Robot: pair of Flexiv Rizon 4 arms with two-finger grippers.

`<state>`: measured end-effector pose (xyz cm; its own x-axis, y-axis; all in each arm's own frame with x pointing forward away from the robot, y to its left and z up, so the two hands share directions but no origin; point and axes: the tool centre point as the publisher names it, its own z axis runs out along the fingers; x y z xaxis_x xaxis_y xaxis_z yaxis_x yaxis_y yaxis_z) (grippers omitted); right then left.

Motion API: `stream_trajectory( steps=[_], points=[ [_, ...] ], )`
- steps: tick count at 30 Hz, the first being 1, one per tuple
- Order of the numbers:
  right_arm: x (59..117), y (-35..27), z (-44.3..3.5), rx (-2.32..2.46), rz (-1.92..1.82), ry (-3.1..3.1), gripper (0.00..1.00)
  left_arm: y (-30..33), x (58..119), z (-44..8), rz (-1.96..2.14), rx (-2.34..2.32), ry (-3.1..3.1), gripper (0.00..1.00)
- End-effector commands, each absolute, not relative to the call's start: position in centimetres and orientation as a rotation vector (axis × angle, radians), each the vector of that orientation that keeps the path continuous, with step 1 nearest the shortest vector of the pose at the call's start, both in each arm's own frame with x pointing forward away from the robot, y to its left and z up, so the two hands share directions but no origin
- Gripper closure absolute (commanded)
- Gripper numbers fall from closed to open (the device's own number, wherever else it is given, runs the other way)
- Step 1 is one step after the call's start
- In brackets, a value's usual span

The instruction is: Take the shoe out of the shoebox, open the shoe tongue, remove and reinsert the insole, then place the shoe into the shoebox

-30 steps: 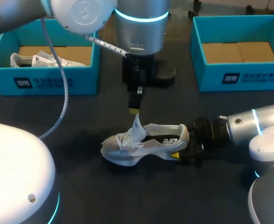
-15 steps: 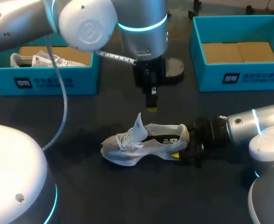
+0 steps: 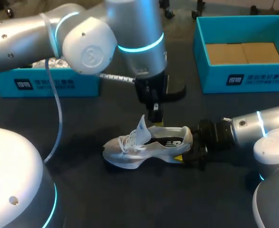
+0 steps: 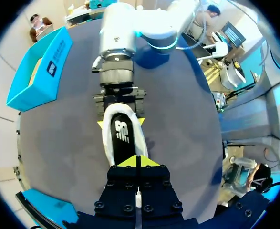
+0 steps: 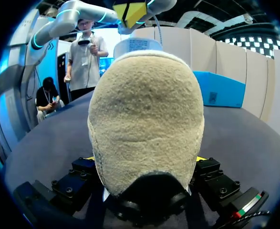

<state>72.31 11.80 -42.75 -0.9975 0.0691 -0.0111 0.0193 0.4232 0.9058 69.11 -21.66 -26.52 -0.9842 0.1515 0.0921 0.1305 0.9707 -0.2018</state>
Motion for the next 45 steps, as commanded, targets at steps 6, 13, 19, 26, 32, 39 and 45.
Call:
stream_trajectory(
  steps=[6,13,19,26,32,39,45],
  points=[
    [72.5,12.1,-43.1,0.083,1.656,2.612,1.00,-23.1,69.1,-30.9,0.269,-0.276,-2.990,1.00],
    [72.5,12.1,-43.1,0.083,1.656,2.612,1.00,-23.7,69.6,-33.1,0.221,-0.244,-2.998,1.00],
    [72.5,12.1,-43.1,0.083,1.656,2.612,1.00,-23.7,69.6,-33.1,0.221,-0.244,-2.998,1.00],
    [72.5,12.1,-43.1,0.083,1.656,2.612,1.00,-23.7,69.6,-33.1,0.221,-0.244,-2.998,1.00],
    [72.5,12.1,-43.1,0.083,1.656,2.612,1.00,-23.8,69.4,-33.8,0.209,-0.292,-2.992,1.00],
    [72.5,12.1,-43.1,0.083,1.656,2.612,1.00,-24.2,69.6,-35.7,0.187,-0.315,-3.000,1.00],
    [72.5,12.1,-43.1,0.083,1.656,2.612,1.00,-24.3,70.2,-36.5,0.164,-0.327,-2.976,1.00]
  ],
)
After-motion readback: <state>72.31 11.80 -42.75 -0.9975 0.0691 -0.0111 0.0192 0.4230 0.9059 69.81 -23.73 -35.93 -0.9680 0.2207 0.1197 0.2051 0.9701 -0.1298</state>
